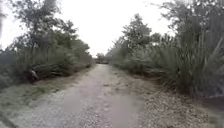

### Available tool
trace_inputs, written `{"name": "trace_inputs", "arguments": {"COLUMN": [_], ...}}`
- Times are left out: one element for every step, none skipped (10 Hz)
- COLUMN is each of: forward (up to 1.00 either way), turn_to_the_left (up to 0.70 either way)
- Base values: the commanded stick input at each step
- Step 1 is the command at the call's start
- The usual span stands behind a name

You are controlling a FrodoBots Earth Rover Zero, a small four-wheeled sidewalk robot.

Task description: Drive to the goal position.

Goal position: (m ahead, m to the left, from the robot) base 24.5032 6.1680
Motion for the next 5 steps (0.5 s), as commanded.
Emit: {"name": "trace_inputs", "arguments": {"forward": [0.7, 0.7, 0.7, 0.7, 0.7], "turn_to_the_left": [0.0, 0.0, 0.0, 0.0, 0.0]}}
